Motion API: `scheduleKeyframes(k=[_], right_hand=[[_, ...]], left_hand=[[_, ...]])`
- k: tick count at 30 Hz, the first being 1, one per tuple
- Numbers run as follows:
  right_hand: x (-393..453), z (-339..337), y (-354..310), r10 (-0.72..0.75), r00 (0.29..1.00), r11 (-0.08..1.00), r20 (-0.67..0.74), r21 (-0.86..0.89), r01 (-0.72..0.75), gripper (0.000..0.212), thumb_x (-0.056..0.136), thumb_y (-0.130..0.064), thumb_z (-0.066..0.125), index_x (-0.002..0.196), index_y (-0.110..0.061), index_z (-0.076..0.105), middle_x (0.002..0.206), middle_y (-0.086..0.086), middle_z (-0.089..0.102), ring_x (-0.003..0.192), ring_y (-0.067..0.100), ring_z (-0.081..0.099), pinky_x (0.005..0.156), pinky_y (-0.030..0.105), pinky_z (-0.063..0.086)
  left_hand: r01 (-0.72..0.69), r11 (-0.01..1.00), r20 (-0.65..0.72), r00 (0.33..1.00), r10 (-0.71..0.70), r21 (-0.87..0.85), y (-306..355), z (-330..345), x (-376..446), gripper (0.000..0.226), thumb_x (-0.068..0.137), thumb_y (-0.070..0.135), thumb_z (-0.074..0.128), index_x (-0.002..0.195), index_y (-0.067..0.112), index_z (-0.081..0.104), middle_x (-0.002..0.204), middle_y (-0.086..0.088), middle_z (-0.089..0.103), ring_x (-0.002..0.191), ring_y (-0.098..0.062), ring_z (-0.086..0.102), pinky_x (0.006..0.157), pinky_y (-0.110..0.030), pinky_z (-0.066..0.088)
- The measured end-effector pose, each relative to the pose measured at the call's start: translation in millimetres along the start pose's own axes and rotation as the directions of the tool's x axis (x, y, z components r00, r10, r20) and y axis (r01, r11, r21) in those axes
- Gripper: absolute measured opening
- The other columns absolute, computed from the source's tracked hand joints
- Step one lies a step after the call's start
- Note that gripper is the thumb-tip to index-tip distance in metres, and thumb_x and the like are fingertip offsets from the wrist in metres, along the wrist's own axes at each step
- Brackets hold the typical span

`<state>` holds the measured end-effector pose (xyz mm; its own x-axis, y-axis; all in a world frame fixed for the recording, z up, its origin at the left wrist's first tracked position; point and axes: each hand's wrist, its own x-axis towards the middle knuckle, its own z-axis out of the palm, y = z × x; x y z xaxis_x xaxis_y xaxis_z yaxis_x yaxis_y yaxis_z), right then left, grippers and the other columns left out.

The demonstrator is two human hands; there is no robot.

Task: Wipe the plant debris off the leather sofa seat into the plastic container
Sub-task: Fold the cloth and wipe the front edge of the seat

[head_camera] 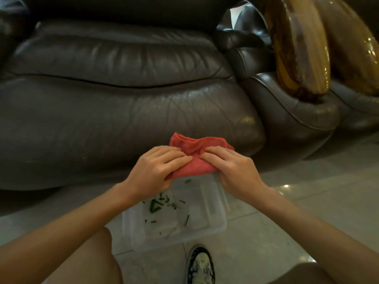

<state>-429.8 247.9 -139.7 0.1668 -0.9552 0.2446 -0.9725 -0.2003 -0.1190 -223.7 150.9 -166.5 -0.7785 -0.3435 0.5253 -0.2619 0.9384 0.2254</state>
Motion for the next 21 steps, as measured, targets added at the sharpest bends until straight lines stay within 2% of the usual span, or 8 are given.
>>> scheduleKeyframes(k=[5, 7, 13, 16, 18, 21], right_hand=[[-11, 3, -5, -0.019, 1.000, 1.000, 0.016, -0.018, 0.019, 0.041, 0.074, -0.003, 0.068, 0.111, -0.019, 0.064, 0.114, 0.004, 0.069, 0.095, 0.025, 0.068, 0.057, 0.035, 0.059], [-13, -1, -6, -0.022, 1.000, 1.000, -0.002, -0.014, 0.022, 0.041, 0.074, -0.003, 0.066, 0.111, -0.019, 0.064, 0.115, 0.004, 0.068, 0.093, 0.026, 0.068, 0.057, 0.035, 0.059], [11, -30, -2, -0.013, 0.971, 1.000, -0.238, -0.009, 0.012, 0.042, 0.076, -0.003, 0.053, 0.114, -0.016, 0.064, 0.119, 0.007, 0.066, 0.101, 0.030, 0.065, 0.078, 0.038, 0.058], [36, -43, 6, 0.000, 0.956, 1.000, -0.293, 0.000, -0.001, 0.044, 0.078, -0.004, 0.045, 0.118, -0.015, 0.062, 0.123, 0.007, 0.064, 0.109, 0.030, 0.062, 0.088, 0.040, 0.054], [55, -47, 16, 0.014, 0.958, 1.000, -0.287, -0.008, -0.018, 0.045, 0.081, -0.003, 0.045, 0.121, -0.016, 0.059, 0.126, 0.006, 0.062, 0.113, 0.029, 0.059, 0.091, 0.041, 0.052], [70, -42, 29, 0.033, 0.970, 0.999, -0.241, 0.000, -0.034, 0.045, 0.082, 0.001, 0.047, 0.122, -0.015, 0.058, 0.127, 0.007, 0.061, 0.115, 0.030, 0.058, 0.092, 0.041, 0.051]], left_hand=[[-0.020, 1.000, 0.029, 0.999, 0.020, -0.009, 6, 2, -9, 0.029, 0.083, 0.020, 0.057, 0.108, 0.010, 0.068, 0.103, -0.008, 0.073, 0.097, -0.024, 0.068, 0.085, -0.038, 0.056], [-0.024, 1.000, 0.012, 1.000, 0.024, -0.017, 9, 1, -9, 0.029, 0.084, 0.019, 0.056, 0.108, 0.010, 0.069, 0.103, -0.007, 0.073, 0.098, -0.024, 0.068, 0.084, -0.038, 0.056], [-0.010, 1.000, -0.139, 0.990, 0.013, 0.018, 5, -21, 20, 0.031, 0.084, 0.012, 0.056, 0.112, 0.010, 0.067, 0.108, -0.008, 0.071, 0.101, -0.024, 0.066, 0.090, -0.034, 0.049], [0.014, 0.998, -0.177, 0.984, -0.004, 0.056, -7, -36, 46, 0.033, 0.083, 0.010, 0.058, 0.115, 0.011, 0.066, 0.110, -0.010, 0.070, 0.103, -0.027, 0.065, 0.090, -0.036, 0.050], [0.049, 0.996, -0.151, 0.988, -0.037, 0.074, -19, -41, 63, 0.038, 0.081, 0.008, 0.059, 0.119, 0.011, 0.063, 0.116, -0.011, 0.068, 0.108, -0.028, 0.062, 0.093, -0.038, 0.049], [0.129, 0.989, -0.014, 0.992, -0.128, 0.072, -34, -36, 75, 0.047, 0.082, 0.008, 0.060, 0.128, 0.014, 0.055, 0.130, -0.012, 0.059, 0.122, -0.029, 0.053, 0.105, -0.043, 0.040]])
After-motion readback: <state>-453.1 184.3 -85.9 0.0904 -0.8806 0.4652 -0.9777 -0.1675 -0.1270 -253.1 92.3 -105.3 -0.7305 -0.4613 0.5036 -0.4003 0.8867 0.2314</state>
